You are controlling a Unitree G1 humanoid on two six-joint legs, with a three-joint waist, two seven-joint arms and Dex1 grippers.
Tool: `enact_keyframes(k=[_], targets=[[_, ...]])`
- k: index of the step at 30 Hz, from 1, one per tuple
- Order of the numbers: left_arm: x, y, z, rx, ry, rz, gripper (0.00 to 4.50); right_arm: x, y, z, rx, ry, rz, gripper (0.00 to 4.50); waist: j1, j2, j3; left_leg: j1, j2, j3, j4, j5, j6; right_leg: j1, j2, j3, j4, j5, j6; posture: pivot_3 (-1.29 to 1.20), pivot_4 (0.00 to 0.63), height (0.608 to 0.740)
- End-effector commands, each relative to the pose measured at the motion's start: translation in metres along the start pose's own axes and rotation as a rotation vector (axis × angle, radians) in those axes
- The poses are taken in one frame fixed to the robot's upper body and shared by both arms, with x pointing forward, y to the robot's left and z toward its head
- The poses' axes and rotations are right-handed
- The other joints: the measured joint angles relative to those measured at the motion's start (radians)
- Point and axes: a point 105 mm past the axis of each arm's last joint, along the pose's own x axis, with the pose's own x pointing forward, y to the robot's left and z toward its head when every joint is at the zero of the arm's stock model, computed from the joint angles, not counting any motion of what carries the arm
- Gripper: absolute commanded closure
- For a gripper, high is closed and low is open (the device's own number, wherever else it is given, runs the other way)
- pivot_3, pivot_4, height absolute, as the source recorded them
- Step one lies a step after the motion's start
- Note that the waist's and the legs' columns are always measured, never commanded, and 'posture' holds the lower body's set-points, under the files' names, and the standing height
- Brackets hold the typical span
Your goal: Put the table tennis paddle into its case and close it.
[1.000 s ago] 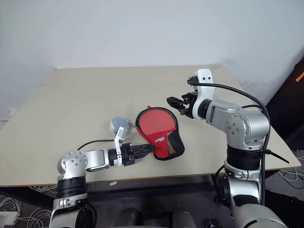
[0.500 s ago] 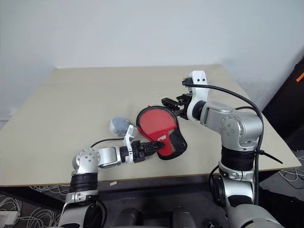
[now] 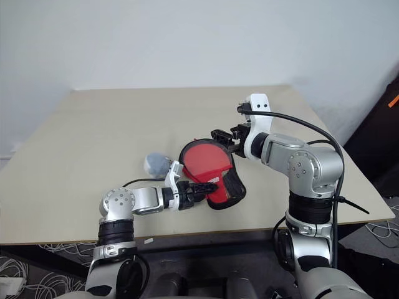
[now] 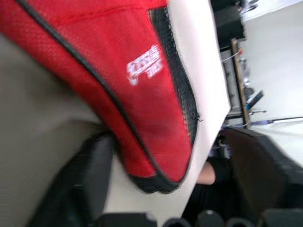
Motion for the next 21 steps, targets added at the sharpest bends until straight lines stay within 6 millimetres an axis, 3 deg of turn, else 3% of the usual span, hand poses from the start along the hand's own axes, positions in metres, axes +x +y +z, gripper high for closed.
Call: enact_keyframes(k=[1,6,8,16,21], targets=[[-0.002,0.017,-0.017,-0.027,0.082,0.087,2.09,-0.004,0.009,0.019,-0.032,-0.065,0.026,0.79,0.000,0.000,0.000,0.000,0.000,0.000,0.000,0.000,0.000,0.000,0.000,0.000,0.000,0.000,0.000,0.00,0.000,0.740],[-0.004,0.018,-0.022,-0.016,0.119,0.095,3.98,-0.003,0.009,0.019,-0.029,-0.065,0.026,0.79,0.001,0.000,0.000,0.000,0.000,0.000,-0.001,0.000,0.000,0.000,0.000,0.000,0.000,0.000,0.000,0.00,0.000,0.740],[-0.005,0.017,-0.028,0.021,0.158,0.100,4.46,-0.003,0.009,0.020,-0.029,-0.064,0.026,0.79,0.000,0.000,0.000,0.000,0.000,0.000,-0.001,0.000,0.000,0.000,0.000,0.000,-0.001,0.000,0.000,0.00,0.000,0.740],[-0.020,-0.002,-0.036,0.111,0.212,-0.038,4.46,-0.001,0.011,0.019,-0.026,-0.060,0.033,0.79,-0.001,0.000,0.000,0.000,0.000,0.000,-0.004,0.000,0.000,-0.002,0.000,0.001,-0.001,0.000,0.000,0.00,0.000,0.740],[-0.047,-0.012,-0.050,0.179,0.268,-0.103,4.46,0.001,0.014,0.013,-0.012,-0.041,0.047,0.79,-0.001,0.000,0.000,0.000,0.001,0.000,-0.004,0.000,0.000,-0.003,0.000,0.001,0.000,0.000,0.000,0.00,0.000,0.740]])
